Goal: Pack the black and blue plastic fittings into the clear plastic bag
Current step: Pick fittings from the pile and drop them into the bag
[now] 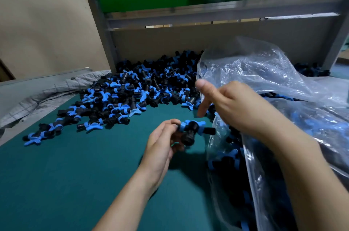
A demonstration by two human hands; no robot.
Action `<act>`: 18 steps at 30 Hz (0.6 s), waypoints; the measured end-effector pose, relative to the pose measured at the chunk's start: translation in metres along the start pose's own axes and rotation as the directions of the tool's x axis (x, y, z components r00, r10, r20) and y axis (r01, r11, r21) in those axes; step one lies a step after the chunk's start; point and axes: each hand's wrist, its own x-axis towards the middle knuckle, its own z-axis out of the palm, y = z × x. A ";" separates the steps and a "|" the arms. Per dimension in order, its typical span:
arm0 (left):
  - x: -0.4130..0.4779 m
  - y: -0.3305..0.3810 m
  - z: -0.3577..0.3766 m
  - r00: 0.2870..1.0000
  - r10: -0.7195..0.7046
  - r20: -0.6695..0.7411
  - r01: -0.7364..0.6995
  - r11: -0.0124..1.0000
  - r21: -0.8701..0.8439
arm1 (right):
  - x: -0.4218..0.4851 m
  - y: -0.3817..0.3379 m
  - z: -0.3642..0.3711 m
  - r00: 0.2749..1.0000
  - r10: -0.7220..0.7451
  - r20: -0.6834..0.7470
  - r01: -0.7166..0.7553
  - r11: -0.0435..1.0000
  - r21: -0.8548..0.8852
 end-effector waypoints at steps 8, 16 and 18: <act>-0.026 -0.001 0.020 0.935 0.057 0.351 -0.142 0.965 0.220 | -0.009 -0.017 -0.011 0.968 -0.148 -0.205 0.198 0.948 0.250; -0.038 -0.009 0.032 0.880 -0.018 0.474 -0.165 0.925 0.343 | -0.008 -0.017 -0.004 0.981 -0.118 -0.153 0.146 0.971 0.190; -0.036 -0.004 0.028 0.861 -0.057 0.506 -0.137 0.931 0.338 | -0.008 -0.016 -0.004 0.982 -0.116 -0.151 0.142 0.974 0.175</act>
